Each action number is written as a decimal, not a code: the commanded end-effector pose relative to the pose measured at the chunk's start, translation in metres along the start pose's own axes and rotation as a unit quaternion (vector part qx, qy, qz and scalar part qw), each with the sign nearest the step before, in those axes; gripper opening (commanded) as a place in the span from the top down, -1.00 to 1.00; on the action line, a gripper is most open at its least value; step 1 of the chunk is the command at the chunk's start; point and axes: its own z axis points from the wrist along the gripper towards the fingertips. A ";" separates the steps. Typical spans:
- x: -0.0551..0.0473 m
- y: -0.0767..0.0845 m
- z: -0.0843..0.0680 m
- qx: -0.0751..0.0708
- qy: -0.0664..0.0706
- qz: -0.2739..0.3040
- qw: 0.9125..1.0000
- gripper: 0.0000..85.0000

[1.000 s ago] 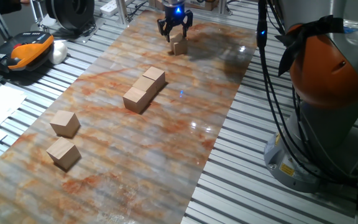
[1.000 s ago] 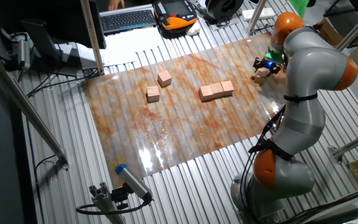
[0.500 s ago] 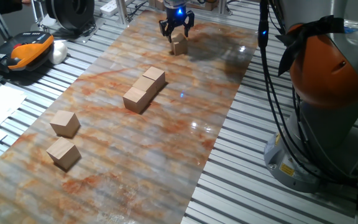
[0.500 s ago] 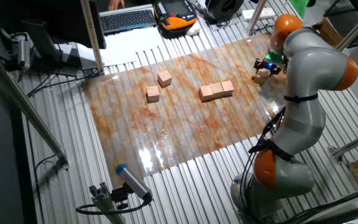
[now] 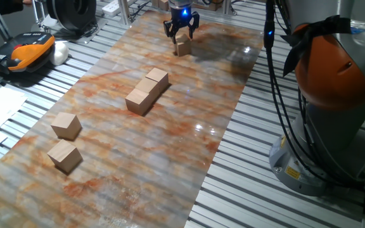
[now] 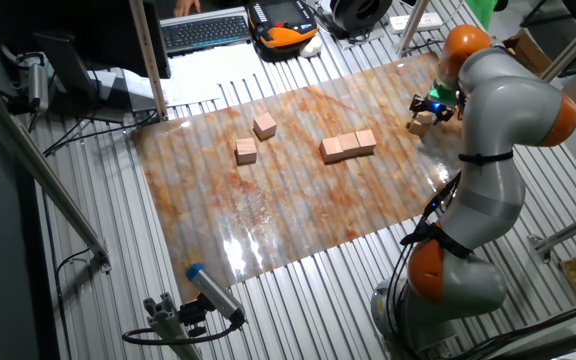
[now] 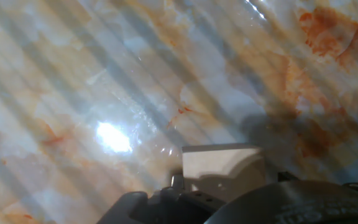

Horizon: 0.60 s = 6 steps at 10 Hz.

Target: Stack the blocks into a pyramid shape

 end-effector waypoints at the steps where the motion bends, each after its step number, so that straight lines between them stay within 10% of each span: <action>1: -0.001 0.000 0.000 -0.013 0.012 0.006 1.000 -0.60; 6: -0.001 0.002 0.001 -0.013 0.024 0.001 1.000 -0.60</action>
